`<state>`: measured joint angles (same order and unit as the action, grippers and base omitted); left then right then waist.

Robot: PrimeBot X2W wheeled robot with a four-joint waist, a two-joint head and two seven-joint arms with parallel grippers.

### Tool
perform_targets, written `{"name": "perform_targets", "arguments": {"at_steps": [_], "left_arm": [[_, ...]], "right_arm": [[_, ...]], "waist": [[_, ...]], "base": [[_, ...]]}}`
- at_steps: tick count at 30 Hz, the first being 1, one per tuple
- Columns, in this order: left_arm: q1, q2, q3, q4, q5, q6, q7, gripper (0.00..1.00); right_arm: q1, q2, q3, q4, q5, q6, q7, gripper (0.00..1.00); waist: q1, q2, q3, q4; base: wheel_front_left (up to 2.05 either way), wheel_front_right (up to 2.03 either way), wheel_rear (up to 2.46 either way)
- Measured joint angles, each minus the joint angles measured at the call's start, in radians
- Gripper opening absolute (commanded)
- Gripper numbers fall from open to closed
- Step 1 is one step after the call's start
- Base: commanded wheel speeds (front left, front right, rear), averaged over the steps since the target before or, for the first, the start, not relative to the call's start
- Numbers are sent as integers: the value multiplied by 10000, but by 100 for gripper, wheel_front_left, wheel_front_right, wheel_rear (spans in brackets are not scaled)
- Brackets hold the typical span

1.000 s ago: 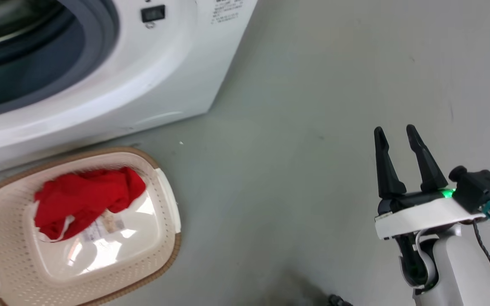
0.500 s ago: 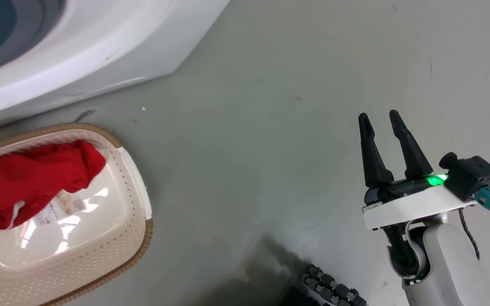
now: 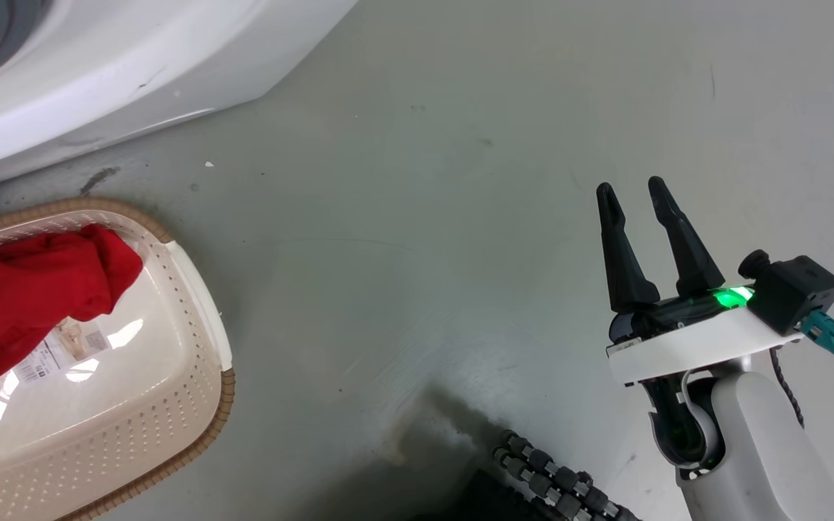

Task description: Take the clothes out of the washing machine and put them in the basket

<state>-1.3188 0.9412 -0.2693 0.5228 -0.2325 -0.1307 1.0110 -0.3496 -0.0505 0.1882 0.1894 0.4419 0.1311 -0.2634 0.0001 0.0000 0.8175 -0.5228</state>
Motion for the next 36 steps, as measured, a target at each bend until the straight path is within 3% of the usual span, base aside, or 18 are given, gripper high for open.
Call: {"name": "perform_targets", "arguments": {"at_steps": [7,13,24,36], "left_arm": [[-24,119,-15,-8,130,165,-928,0],[-206,-77,-48,405,454,543,-2936,0],[-96,-1051,-73,1889,376,970,-7212,0],[2173,-2272,366,2809,-579,1532,-10493,0]], "right_arm": [[-32,0,40,-4,67,0,0,100],[-54,0,-88,8,36,0,0,100],[0,2,-552,6,-420,0,0,100],[513,6,-1093,228,-972,0,0,100]], "waist": [[0,0,15,-105],[0,0,-176,-58],[0,0,-1008,237],[0,0,-2485,596]], "base": [[0,0,0],[0,0,0],[0,0,0],[0,0,0]]}}
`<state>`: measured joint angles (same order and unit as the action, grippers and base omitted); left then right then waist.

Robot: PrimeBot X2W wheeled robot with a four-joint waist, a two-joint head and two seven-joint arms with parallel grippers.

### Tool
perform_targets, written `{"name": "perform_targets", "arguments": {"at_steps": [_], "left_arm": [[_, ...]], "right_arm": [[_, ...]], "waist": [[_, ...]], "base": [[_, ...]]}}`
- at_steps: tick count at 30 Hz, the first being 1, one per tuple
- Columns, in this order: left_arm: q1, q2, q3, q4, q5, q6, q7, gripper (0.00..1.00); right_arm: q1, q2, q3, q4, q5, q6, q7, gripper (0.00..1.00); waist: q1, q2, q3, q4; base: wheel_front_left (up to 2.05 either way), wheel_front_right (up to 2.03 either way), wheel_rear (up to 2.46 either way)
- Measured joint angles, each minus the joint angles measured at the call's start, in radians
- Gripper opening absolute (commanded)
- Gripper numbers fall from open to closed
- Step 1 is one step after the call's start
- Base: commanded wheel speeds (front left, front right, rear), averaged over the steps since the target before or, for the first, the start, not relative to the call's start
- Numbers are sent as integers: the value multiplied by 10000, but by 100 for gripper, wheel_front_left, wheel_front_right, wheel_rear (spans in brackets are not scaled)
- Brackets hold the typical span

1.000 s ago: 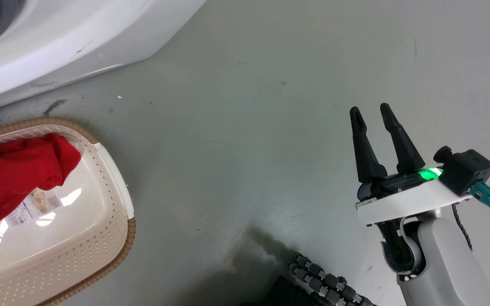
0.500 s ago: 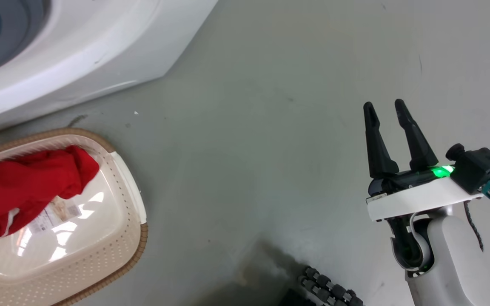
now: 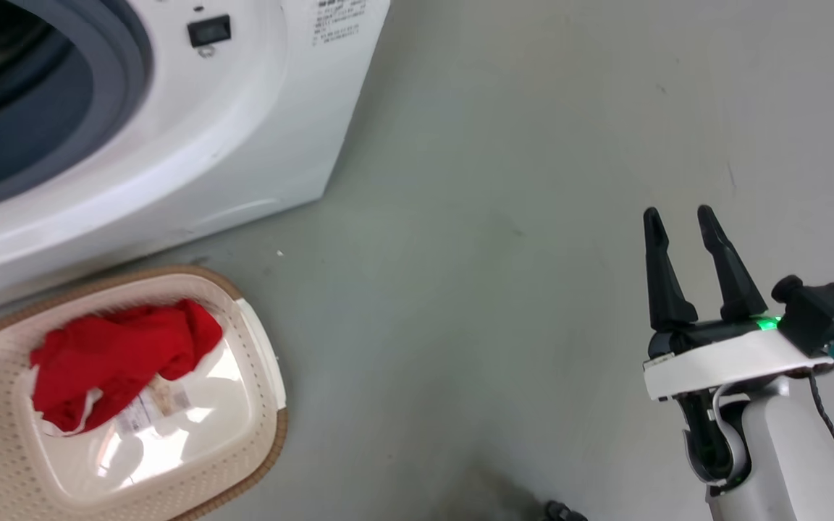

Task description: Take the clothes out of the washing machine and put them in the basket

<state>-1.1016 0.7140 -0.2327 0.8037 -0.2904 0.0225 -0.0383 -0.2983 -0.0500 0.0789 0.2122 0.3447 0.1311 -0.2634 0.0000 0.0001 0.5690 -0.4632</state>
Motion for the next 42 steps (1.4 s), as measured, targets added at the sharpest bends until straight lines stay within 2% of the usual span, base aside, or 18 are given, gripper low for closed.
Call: {"name": "perform_targets", "arguments": {"at_steps": [6,13,22,33,38,42], "left_arm": [[1253,-587,230,-205,-499,180,-1160,0],[2699,-1206,347,-1175,-918,470,-1676,0],[4529,-1659,405,-3730,-1198,1156,-1682,0],[7461,-2088,387,-7317,-1440,2259,-1406,0],[8789,-2318,188,-8385,-1507,2610,-1254,0],[9776,-2612,-31,-8629,-1728,2732,-1170,0]], "right_arm": [[257,0,-253,88,-337,0,0,100],[633,0,-481,199,-759,0,0,100],[1017,0,-729,288,-1204,0,0,100],[1354,-2,-865,148,-1574,0,192,100],[1496,0,-986,-92,-1745,0,412,100],[1556,-2,-1022,-305,-1889,0,568,100]], "waist": [[0,0,-838,259],[0,0,-1882,633],[-1,0,-2939,1254],[-2,0,-3680,2209],[-2,0,-3802,2666],[-2,0,-3823,2960]], "base": [[0,0,0],[0,0,0],[0,0,0],[0,0,0],[0,0,0],[0,0,0]]}}
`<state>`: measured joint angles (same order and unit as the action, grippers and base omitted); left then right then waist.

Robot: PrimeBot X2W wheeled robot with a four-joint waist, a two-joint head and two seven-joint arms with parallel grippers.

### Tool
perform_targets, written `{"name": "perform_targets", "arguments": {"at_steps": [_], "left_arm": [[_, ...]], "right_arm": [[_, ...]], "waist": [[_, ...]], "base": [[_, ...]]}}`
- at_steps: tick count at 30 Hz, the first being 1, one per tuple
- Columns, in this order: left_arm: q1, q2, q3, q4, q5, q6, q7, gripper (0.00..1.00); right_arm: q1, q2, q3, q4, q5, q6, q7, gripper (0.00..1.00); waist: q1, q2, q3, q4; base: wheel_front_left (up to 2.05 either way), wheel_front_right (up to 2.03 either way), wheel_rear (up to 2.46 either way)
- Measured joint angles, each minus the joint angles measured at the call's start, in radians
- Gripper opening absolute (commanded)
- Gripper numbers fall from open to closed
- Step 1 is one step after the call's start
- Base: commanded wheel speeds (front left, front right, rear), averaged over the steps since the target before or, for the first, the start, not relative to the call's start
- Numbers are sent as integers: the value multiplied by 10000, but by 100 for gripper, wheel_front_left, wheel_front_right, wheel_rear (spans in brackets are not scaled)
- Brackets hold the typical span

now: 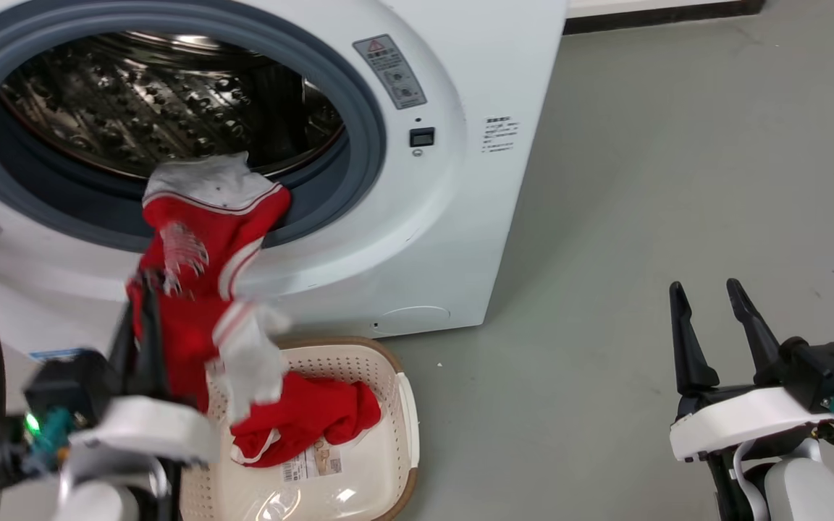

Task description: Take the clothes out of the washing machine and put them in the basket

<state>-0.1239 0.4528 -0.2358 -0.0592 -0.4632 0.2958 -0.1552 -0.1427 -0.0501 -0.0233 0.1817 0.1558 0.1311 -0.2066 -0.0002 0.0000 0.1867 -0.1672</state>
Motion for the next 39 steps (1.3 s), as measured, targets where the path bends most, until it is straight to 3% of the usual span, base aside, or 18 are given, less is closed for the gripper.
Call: {"name": "perform_targets", "arguments": {"at_steps": [5,8,14,21,29,39], "left_arm": [[901,-523,-393,382,-274,84,23,0],[1179,-913,-579,1068,-594,-98,-178,0],[1033,-1850,-872,2892,-947,-704,-780,0],[-325,-2514,-681,5114,-826,-1480,-1047,0],[-2213,-2638,297,7056,-130,-2243,-1066,0],[-4453,-2109,1120,9030,832,-2759,-1078,0]], "right_arm": [[-1,0,-10,-270,-63,0,161,100],[-2,0,-21,-416,-79,0,240,100],[-84,0,-12,-723,-88,0,391,100],[-548,0,-44,-1189,-169,0,502,100],[-887,0,-111,-1609,-144,0,514,100],[-1267,-6,82,-1360,357,0,21,100]], "waist": [[0,0,146,167],[1,-1,330,235],[1,0,911,328],[2,0,1964,317],[3,0,3369,58],[4,0,4934,-651]], "base": [[0,0,0],[0,0,0],[0,0,0],[0,0,0],[0,0,0],[0,0,0]]}}
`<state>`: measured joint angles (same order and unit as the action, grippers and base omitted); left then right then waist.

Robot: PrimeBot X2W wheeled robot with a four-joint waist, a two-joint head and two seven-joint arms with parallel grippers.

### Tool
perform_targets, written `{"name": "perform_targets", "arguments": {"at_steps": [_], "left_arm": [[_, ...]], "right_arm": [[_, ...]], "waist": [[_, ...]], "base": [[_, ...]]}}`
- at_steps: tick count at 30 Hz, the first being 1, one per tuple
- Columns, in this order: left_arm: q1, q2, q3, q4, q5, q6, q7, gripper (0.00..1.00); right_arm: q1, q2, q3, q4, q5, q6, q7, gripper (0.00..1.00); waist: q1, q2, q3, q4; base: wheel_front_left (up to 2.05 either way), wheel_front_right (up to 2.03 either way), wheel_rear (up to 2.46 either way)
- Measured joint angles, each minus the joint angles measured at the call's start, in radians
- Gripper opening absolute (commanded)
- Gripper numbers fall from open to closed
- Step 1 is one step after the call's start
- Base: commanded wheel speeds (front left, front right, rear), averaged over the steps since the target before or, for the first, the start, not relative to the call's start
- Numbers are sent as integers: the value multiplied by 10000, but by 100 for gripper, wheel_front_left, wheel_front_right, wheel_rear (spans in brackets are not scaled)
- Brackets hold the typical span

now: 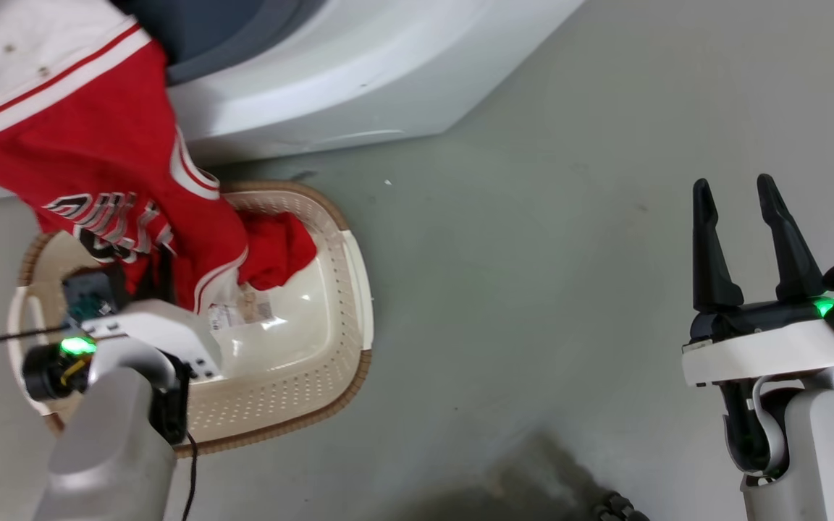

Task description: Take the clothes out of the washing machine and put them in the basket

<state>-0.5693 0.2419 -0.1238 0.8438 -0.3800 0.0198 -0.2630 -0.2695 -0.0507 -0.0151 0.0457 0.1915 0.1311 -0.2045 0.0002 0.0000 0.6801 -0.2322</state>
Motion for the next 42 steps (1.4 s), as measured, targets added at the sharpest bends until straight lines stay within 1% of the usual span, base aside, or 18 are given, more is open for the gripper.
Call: {"name": "perform_targets", "arguments": {"at_steps": [5,7,8,9,10,14,20,26,31,33,42], "left_arm": [[-651,184,426,602,67,-125,0,0],[-841,236,548,869,63,-263,0,0],[-928,253,612,951,75,-278,0,11],[-1004,259,685,1009,75,-282,0,61],[-1064,265,727,1087,79,-301,0,100],[-1050,221,938,982,278,-347,0,100],[-255,-111,1394,36,654,-372,0,100],[932,-690,1919,-1463,1174,-378,0,100],[1781,-1110,2305,-2817,1638,-614,0,100],[2029,-1283,2458,-3329,1776,-646,0,100],[2853,-1693,2709,-5400,2301,-861,0,100]], "right_arm": [[-105,4,138,228,119,0,-188,100],[-103,4,134,347,117,0,-240,100],[-103,4,132,393,119,0,-255,100],[-105,4,136,437,123,0,-284,100],[-109,4,142,497,136,0,-290,100],[-153,4,161,665,155,0,-370,100],[-178,6,161,863,119,0,-420,100],[-118,6,73,986,-40,0,-420,100],[146,8,-59,949,-180,0,-313,100],[219,6,-109,901,-263,0,-221,100],[741,8,-316,573,-571,0,221,100]], "waist": [[0,0,403,-297],[0,0,486,-370],[0,0,511,-395],[0,0,523,-408],[0,0,510,-413],[0,0,312,-386],[-1,0,-300,-251],[-2,0,-1202,-20],[-2,0,-2002,265],[-2,0,-2304,406],[-3,0,-3482,1068]], "base": [[0,0,0],[0,0,0],[0,0,0],[0,0,0],[0,0,0],[0,0,0],[0,0,0],[0,0,0],[0,0,0],[0,0,0],[0,0,0]]}}
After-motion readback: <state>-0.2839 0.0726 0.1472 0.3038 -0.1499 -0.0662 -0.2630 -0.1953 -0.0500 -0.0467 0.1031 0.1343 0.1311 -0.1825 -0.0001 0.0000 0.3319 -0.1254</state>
